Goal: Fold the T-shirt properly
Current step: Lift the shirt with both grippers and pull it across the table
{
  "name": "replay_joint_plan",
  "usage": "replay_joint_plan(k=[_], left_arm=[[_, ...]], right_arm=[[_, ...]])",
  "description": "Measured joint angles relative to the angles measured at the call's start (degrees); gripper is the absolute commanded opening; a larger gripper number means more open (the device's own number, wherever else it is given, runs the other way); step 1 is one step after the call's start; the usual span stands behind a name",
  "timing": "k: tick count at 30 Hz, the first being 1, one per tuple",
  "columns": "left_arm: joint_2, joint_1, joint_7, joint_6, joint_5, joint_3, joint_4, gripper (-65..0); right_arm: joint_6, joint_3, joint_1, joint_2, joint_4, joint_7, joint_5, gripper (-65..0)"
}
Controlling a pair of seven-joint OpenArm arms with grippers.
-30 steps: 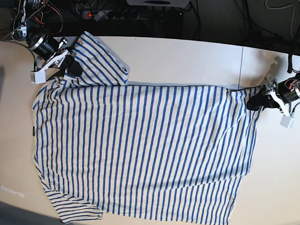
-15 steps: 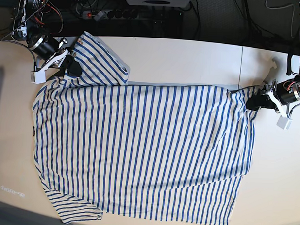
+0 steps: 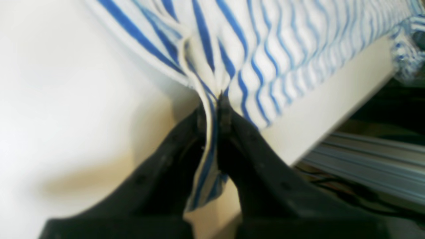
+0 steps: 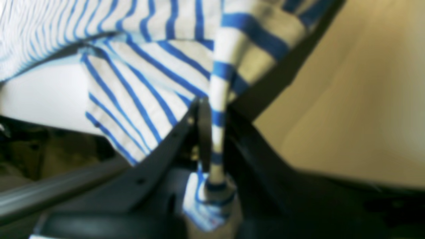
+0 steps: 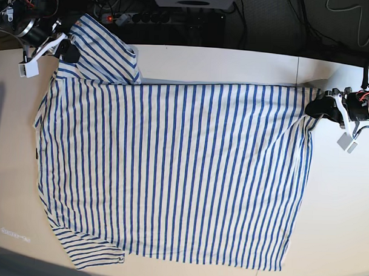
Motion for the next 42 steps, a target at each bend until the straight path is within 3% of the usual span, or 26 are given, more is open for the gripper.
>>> replay_joint_plan(k=[6, 12, 15, 23, 30, 36, 42], left_arm=[[-0.3, 1.8, 4.1, 0.0, -4.9, -8.7, 4.1, -65.0], [-2.3, 0.0, 3.1, 0.0, -5.3, -11.8, 5.4, -65.0], [-2.2, -2.2, 2.3, 0.0, -5.2, -11.8, 5.5, -65.0], [-2.2, -6.1, -3.9, 0.0, 3.0, -10.9, 5.4, -65.0], [-1.3, -10.6, -8.9, 0.0, 14.6, -1.5, 5.2, -65.0], [-1.2, -17.9, -11.4, 0.0, 15.5, 2.8, -1.3, -65.0], [3.0, -25.2, -12.6, 0.0, 19.4, 6.8, -10.1, -65.0]], right_arm=[[0.0, 4.7, -2.0, 1.5, 5.6, -1.1, 1.9, -65.0], [0.0, 7.0, -0.5, 10.8, 8.2, -1.0, 2.8, -65.0], [0.0, 7.0, 3.0, 13.5, 8.2, -1.2, 3.1, -65.0], [0.0, 4.4, 9.3, 17.6, 7.9, -0.9, 2.2, -65.0], [0.1, -3.3, 17.1, 18.6, 4.9, 0.3, -2.6, -65.0], [0.1, -9.7, 24.3, 18.3, -2.6, 0.4, -2.5, -65.0], [0.1, -14.9, 34.3, 18.4, -9.7, 0.5, -4.3, -65.0]])
